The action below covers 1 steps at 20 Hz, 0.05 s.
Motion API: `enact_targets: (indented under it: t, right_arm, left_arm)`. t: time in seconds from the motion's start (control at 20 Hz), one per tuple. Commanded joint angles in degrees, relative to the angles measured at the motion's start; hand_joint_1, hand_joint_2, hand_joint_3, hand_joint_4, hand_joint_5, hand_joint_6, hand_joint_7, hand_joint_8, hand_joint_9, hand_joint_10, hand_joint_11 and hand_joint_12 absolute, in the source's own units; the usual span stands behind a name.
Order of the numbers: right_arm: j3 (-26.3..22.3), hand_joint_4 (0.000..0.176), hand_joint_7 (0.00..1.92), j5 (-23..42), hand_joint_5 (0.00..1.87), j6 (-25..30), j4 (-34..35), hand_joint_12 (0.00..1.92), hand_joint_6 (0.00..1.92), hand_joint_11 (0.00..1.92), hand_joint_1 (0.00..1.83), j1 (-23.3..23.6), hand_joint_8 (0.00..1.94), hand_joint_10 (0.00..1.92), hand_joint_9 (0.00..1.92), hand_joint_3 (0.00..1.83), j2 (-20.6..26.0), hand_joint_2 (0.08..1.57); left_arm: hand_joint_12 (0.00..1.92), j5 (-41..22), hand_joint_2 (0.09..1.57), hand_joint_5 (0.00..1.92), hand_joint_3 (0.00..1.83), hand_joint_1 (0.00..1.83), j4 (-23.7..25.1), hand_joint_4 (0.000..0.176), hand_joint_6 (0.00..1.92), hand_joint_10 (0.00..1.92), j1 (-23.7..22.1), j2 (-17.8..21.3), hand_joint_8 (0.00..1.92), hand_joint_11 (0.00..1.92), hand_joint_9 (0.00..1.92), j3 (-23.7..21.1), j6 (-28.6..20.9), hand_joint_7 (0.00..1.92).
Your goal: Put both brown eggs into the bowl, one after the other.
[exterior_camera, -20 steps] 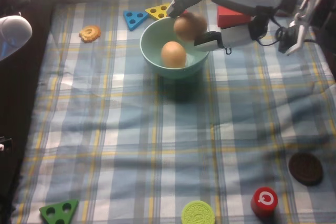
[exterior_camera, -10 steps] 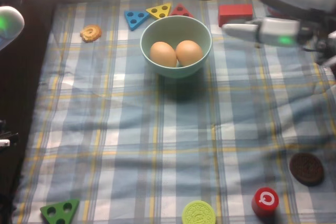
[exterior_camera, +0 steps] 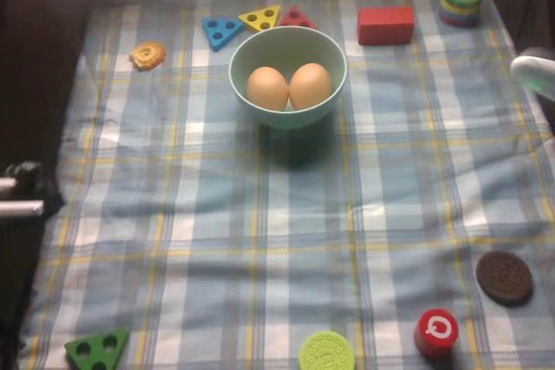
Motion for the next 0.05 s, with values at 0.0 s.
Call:
enact_targets:
  t: [0.0]
  right_arm:
    - [-0.5,0.086,0.07,10.2,0.12,-0.2,2.1,0.06,0.01,0.01,0.52,0.1,0.00,0.00,0.06,0.00,1.0,1.21]
  left_arm:
    - [0.55,-7.7,1.31,0.41,0.01,0.11,2.2,0.036,0.02,0.00,-1.8,0.4,0.00,0.00,0.21,0.2,-0.2,0.24]
